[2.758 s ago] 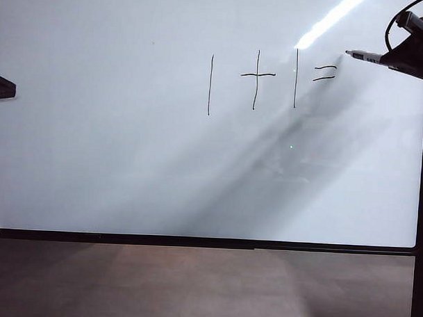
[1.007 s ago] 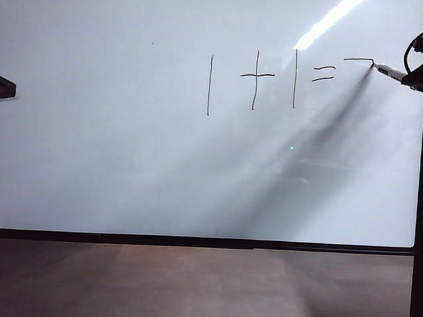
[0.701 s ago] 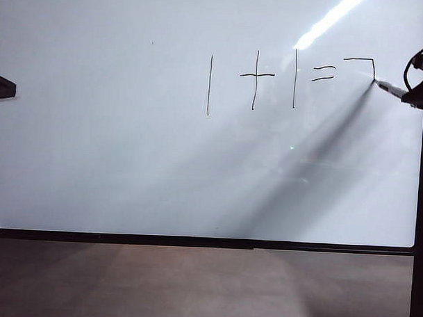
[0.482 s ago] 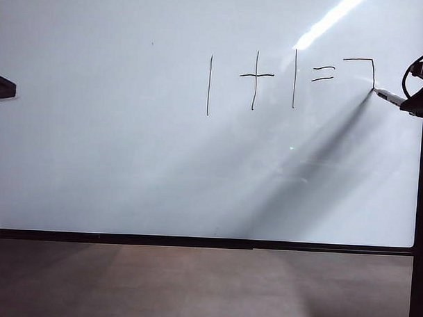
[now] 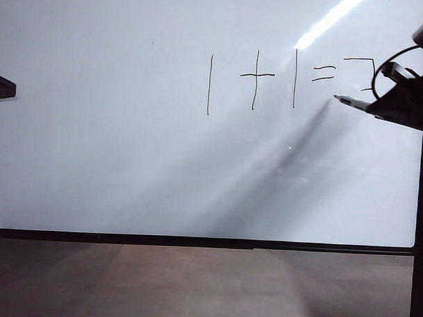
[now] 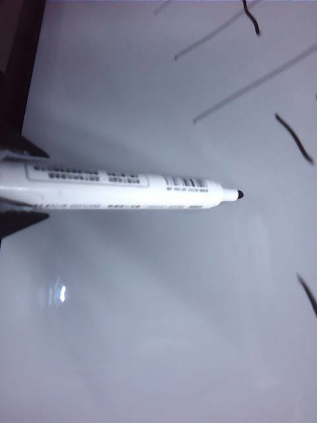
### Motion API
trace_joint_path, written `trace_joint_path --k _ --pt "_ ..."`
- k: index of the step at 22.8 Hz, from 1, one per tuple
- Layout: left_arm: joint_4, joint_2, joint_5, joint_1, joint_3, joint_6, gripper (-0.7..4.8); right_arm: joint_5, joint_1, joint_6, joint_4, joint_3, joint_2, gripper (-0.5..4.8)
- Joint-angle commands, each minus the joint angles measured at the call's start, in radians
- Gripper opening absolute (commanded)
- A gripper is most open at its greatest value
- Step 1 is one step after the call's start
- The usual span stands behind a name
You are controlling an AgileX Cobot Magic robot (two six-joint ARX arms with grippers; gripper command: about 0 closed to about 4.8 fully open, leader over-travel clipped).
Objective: Reach to the right to find the marker pen, pick it up, and write the answer to the math problem on the whiteboard.
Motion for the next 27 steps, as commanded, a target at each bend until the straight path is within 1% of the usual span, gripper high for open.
trace_joint_path --k 1,4,15,19,27 --pt "0.012 0.001 0.0 0.002 0.001 0.001 -0.04 0.035 0.011 -0.003 0.048 0.006 -0.005 -0.09" --pt "0.012 0.001 0.0 0.002 0.001 0.001 -0.04 0.073 0.01 -0.003 0.064 0.006 -0.005 -0.09" --pt "0.012 0.001 0.0 0.002 0.001 0.001 -0.05 0.078 0.009 -0.005 0.034 0.054 0.011 -0.09" --pt "0.012 0.001 0.0 0.002 0.001 0.001 -0.05 0.098 0.0 -0.006 0.026 0.054 0.011 -0.09" --pt "0.012 0.001 0.0 0.002 0.001 0.001 -0.04 0.092 -0.088 -0.006 0.006 0.047 0.011 -0.09"
